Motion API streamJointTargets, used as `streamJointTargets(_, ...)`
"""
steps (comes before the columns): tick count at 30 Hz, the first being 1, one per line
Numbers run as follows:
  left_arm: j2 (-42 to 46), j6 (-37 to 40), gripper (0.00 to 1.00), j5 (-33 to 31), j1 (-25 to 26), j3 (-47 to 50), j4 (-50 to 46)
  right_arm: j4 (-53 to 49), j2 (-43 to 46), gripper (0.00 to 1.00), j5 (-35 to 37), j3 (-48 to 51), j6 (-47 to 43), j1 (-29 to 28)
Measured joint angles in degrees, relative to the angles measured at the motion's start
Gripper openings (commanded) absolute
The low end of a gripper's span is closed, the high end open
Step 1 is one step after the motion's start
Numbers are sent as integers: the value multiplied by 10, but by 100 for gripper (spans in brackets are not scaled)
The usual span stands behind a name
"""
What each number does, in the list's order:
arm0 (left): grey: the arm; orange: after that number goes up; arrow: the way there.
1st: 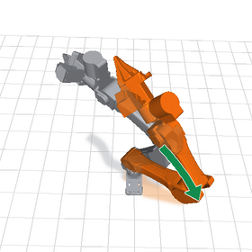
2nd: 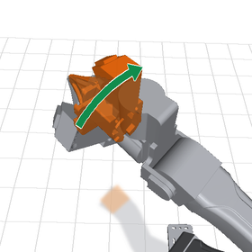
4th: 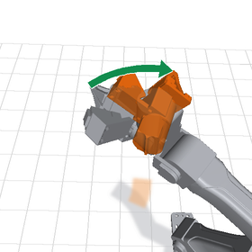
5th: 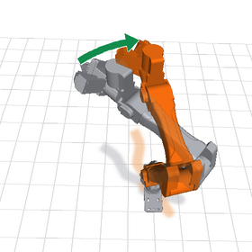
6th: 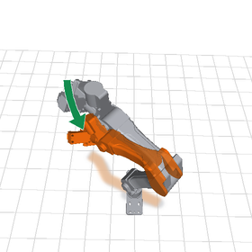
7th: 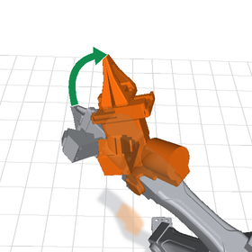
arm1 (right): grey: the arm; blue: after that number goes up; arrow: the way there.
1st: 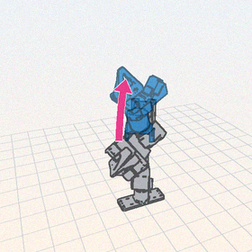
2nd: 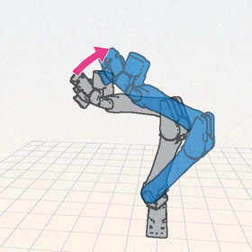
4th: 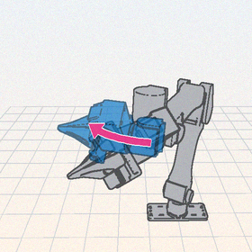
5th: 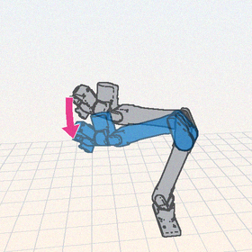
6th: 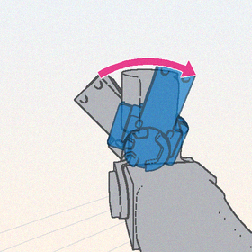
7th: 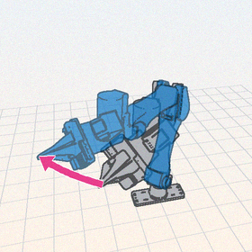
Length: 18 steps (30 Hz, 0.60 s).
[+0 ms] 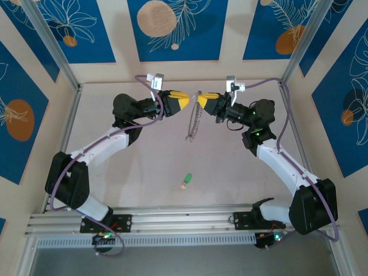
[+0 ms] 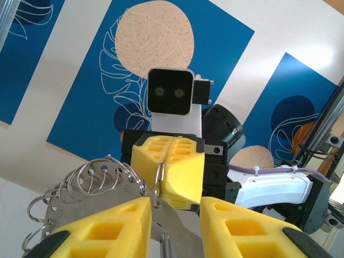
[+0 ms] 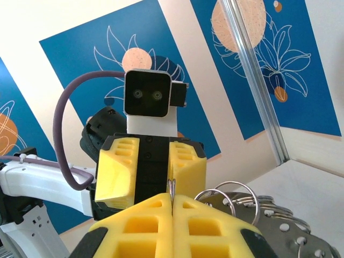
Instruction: Put the keys on the keyring
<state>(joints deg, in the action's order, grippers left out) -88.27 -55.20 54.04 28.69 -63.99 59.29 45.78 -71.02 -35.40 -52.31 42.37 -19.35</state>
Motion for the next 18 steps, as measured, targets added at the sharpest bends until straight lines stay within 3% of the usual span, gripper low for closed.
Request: streamJointTargets(18,-17,0,30,0,10,0,12,-4,-1,0,3,0,0,-11)
